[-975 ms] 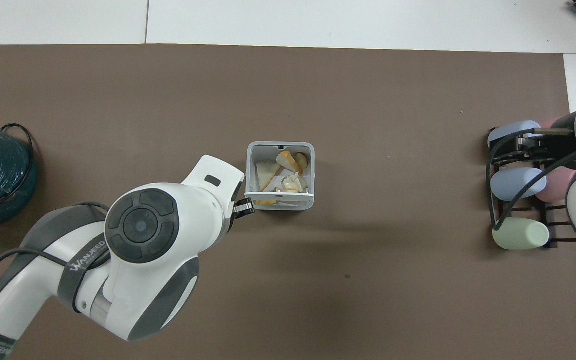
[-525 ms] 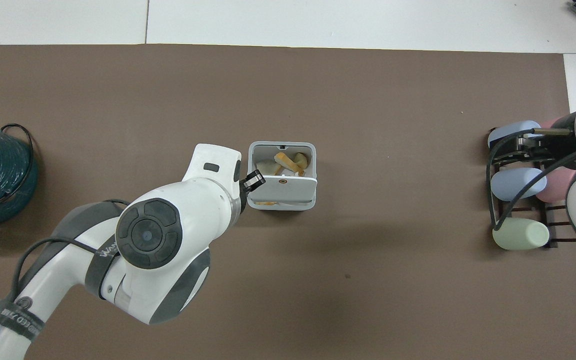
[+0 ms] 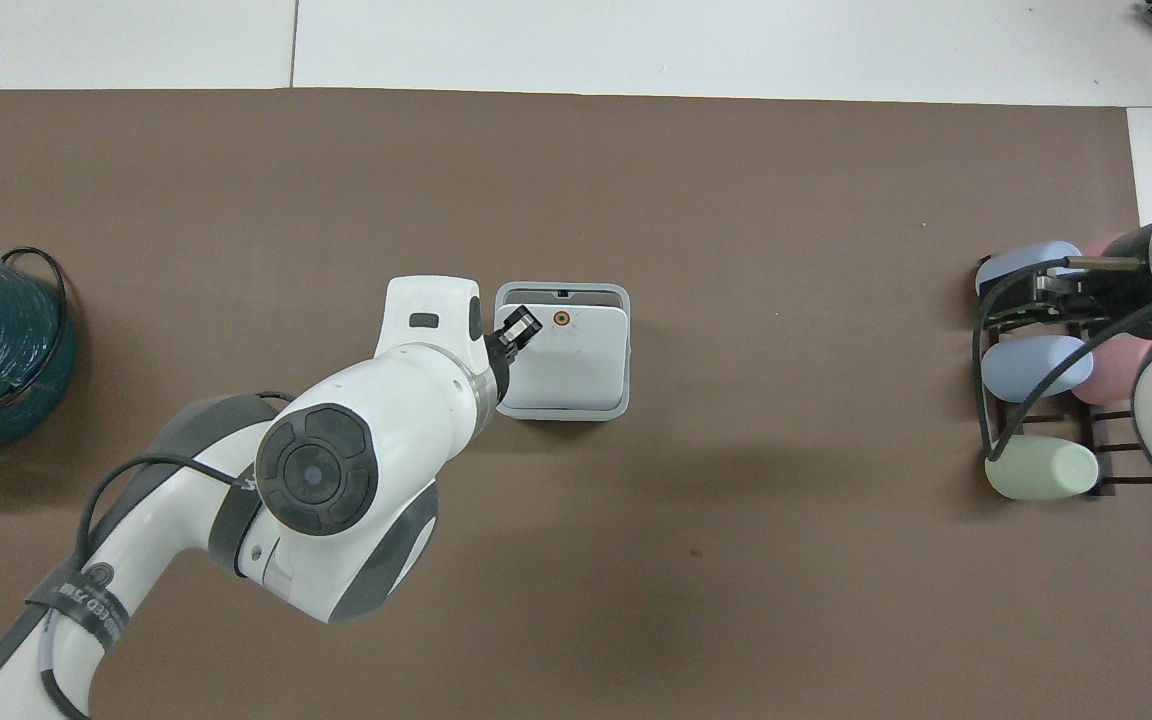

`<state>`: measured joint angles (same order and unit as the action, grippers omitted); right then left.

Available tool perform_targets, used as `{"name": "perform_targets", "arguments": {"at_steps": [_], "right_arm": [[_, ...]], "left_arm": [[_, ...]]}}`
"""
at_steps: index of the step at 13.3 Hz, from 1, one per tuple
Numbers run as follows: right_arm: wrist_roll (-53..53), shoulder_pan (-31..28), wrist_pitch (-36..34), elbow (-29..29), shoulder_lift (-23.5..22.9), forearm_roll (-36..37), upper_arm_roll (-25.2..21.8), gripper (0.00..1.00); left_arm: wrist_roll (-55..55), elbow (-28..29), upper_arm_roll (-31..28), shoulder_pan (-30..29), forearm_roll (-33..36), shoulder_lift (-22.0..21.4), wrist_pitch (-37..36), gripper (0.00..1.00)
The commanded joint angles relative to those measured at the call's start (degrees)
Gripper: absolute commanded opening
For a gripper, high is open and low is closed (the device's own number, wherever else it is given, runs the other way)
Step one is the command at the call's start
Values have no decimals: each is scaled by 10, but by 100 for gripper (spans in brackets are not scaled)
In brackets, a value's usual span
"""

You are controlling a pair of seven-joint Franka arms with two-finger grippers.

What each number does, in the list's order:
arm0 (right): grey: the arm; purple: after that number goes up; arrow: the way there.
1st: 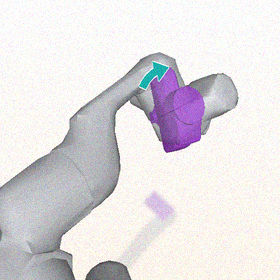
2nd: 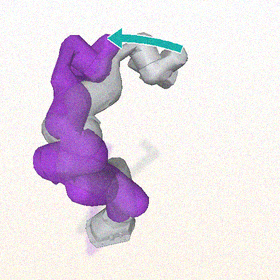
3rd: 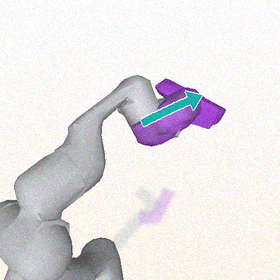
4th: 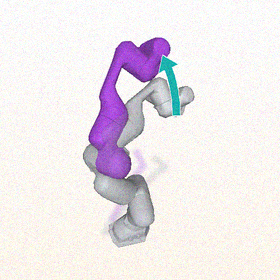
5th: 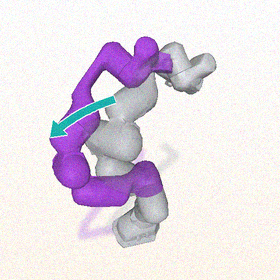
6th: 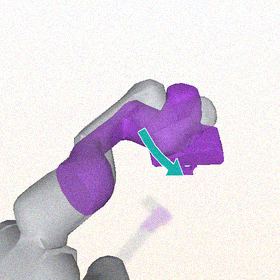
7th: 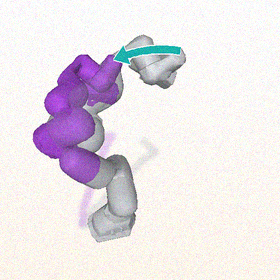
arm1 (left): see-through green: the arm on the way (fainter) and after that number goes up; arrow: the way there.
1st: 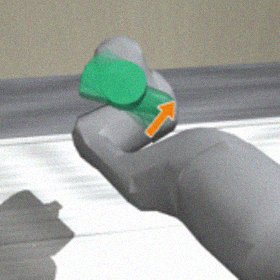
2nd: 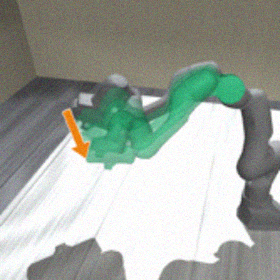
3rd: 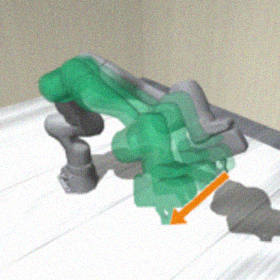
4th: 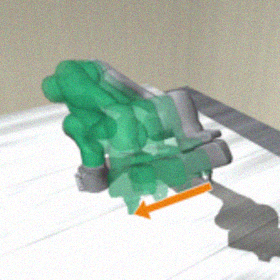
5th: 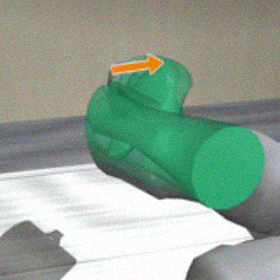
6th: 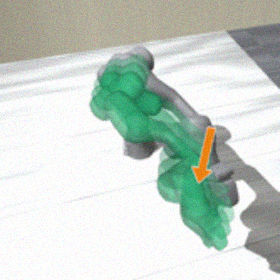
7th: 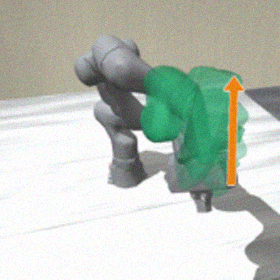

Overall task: Close trash can lid
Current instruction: 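Push the raised lid down over the can with the left gripper, then press the left gripper on the lid edge to seat it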

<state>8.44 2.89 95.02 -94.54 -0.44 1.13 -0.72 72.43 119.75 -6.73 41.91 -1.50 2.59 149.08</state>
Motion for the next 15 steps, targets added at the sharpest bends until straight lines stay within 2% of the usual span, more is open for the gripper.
{"name": "perform_targets", "arguments": {"at_steps": [1, 5, 8, 12, 15], "right_arm": [[-15, -1, 10, -18, 15, -14, -4, 100], [-15, -1, 10, -18, 15, -14, -4, 100], [-15, -1, 10, -18, 15, -14, -4, 100], [-15, -1, 10, -18, 15, -14, -4, 100], [-15, -1, 10, -18, 15, -14, -4, 100]], "left_arm": [[8, 1, -6, 0, -10, 20, 49, 3], [12, -4, -6, -2, -27, 46, 83, 3], [29, -50, -6, -1, -29, 108, 96, 3], [27, -59, -6, -2, -29, 117, 105, 3], [28, -71, -6, -2, -29, 145, 118, 3]]}}
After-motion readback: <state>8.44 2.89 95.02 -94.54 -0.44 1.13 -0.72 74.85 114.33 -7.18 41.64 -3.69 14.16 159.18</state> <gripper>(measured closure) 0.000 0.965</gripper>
